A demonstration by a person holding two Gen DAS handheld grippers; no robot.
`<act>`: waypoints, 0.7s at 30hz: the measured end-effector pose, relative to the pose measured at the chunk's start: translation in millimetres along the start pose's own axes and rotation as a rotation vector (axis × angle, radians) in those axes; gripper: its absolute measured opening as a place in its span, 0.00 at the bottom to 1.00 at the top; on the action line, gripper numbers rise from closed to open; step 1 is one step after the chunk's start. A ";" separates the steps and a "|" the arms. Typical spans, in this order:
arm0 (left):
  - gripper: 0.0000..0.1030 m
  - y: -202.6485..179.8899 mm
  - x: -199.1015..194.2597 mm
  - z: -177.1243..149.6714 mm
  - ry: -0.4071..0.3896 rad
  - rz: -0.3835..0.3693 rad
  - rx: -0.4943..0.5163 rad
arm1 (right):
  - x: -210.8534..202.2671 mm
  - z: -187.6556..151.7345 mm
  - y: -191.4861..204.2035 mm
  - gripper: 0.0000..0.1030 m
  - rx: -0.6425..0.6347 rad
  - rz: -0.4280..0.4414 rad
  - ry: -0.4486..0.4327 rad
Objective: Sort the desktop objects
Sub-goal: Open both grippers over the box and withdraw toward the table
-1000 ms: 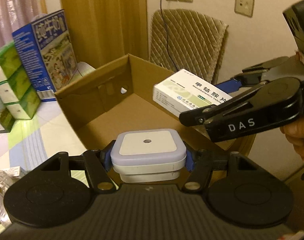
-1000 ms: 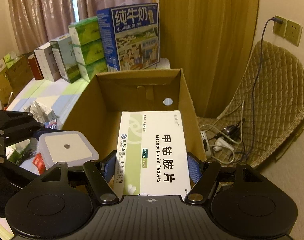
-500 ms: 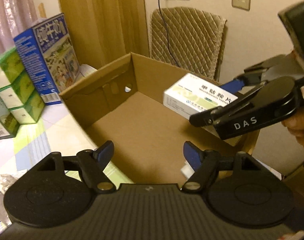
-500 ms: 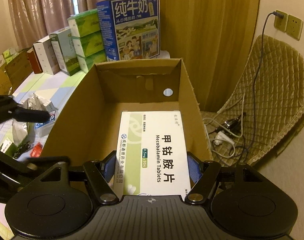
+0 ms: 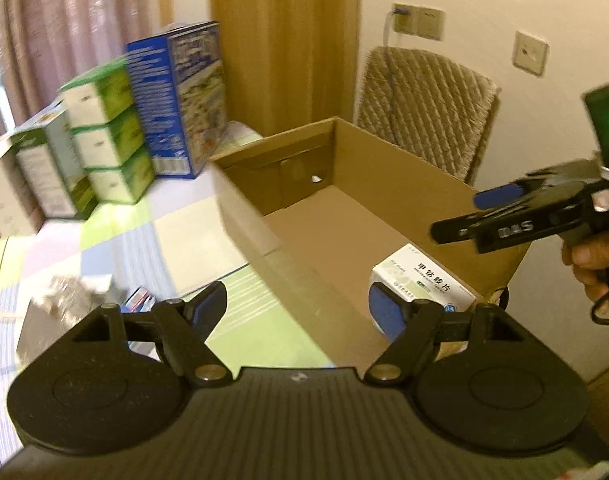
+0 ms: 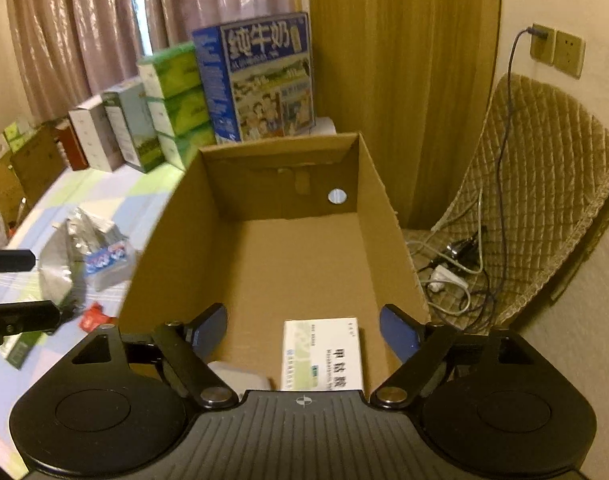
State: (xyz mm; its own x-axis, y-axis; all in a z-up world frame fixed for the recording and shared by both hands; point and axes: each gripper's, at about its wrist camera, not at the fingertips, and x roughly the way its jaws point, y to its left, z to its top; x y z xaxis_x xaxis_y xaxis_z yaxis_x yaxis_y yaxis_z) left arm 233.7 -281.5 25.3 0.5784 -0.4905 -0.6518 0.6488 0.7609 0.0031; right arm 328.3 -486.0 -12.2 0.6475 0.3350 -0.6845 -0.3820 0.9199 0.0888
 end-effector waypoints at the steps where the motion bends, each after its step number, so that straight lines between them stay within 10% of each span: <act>1: 0.74 3.7 -4.7 -2.9 -0.001 0.005 -0.018 | -6.6 -1.1 5.1 0.81 -0.003 0.006 -0.009; 21: 0.97 83.9 -148.9 -120.8 -0.015 0.217 -0.286 | -75.5 -88.7 138.9 0.98 0.002 0.202 -0.032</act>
State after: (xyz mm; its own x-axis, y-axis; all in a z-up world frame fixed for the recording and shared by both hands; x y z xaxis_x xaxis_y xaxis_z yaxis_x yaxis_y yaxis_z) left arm 142.3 -93.3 31.0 0.6962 -0.3086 -0.6481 0.3466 0.9352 -0.0730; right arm 167.8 -401.7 -12.3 0.5781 0.5191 -0.6295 -0.5048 0.8337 0.2239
